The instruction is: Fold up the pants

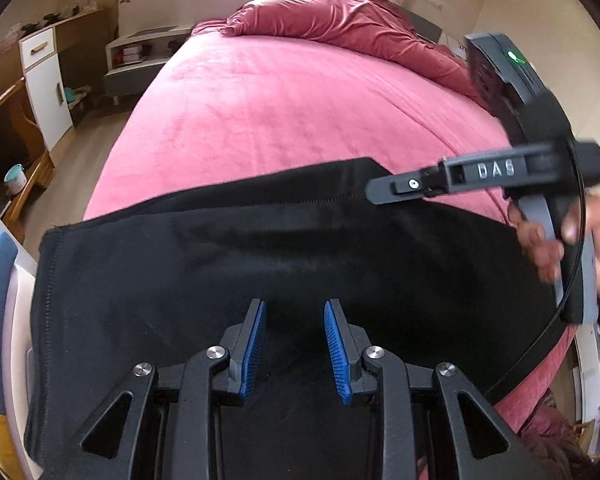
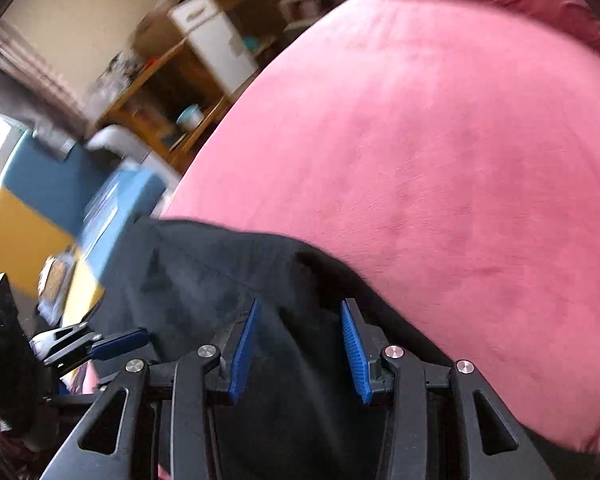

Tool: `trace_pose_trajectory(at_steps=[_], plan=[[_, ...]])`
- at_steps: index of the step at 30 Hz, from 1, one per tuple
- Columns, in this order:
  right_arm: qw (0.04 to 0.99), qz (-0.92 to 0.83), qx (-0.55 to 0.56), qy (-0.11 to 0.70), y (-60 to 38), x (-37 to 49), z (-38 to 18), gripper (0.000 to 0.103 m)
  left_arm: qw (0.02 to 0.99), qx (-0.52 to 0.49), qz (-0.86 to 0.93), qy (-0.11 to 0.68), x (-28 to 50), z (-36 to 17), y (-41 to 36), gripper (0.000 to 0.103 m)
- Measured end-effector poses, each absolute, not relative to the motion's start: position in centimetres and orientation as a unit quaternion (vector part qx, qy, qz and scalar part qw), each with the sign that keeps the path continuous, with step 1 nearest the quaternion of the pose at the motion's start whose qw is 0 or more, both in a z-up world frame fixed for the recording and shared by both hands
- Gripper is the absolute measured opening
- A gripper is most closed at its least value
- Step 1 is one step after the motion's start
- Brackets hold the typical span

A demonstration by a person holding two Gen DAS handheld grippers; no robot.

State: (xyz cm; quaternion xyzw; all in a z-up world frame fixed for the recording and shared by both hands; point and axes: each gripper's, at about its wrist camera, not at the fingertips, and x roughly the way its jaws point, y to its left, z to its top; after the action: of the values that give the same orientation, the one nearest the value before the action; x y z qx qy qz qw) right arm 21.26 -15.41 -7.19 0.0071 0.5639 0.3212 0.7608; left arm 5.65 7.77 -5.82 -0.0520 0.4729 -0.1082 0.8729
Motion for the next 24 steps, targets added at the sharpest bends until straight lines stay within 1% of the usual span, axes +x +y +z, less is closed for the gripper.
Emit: trace_pose_trajectory(at_steps=[1,2,4,6,10,13,14,16,17,21,24], plan=[[0.752,0.336,0.011,0.567,-15.1,21.5,-7.4,0.024,0.871,-0.047,-0.106,0.477,5.8,-6.3,7.8,0.031],[0.753,0.344,0.002,0.561,-14.6,21.6,-7.3,0.009,0.869,-0.047,-0.101,0.481,5.8,-6.7,7.9,0.031],[0.771,0.337,-0.019,0.540,-14.2,21.7,-6.7,0.009,0.860,-0.052,-0.094,0.498,6.0,-8.2,8.2,0.031],[0.788,0.323,0.005,0.524,-15.1,22.4,-6.3,0.007,0.858,-0.053,-0.094,0.503,6.2,-9.0,8.3,0.031],[0.787,0.288,-0.036,0.545,-14.2,22.5,-9.4,0.007,0.859,-0.052,-0.087,0.503,6.5,-9.3,8.2,0.031],[0.790,0.282,0.011,0.543,-14.9,22.7,-9.4,0.009,0.856,-0.066,-0.090,0.505,6.4,-8.6,8.7,0.031],[0.790,0.284,0.030,0.543,-15.7,22.5,-9.0,0.012,0.857,-0.066,-0.090,0.503,6.4,-8.3,8.9,0.031],[0.800,0.276,0.039,0.531,-17.3,21.8,-7.9,0.022,0.866,-0.062,-0.085,0.489,6.1,-7.3,9.3,0.031],[0.805,0.274,0.044,0.524,-18.0,21.2,-7.2,0.030,0.870,-0.062,-0.082,0.483,6.0,-6.9,9.5,0.031],[0.827,0.244,0.056,0.503,-21.5,18.0,-5.2,0.030,0.878,-0.076,-0.077,0.465,6.0,-5.4,10.2,0.031],[0.840,0.201,0.077,0.497,-25.3,15.5,-4.3,0.030,0.885,-0.053,-0.086,0.454,5.7,-4.5,8.7,0.031]])
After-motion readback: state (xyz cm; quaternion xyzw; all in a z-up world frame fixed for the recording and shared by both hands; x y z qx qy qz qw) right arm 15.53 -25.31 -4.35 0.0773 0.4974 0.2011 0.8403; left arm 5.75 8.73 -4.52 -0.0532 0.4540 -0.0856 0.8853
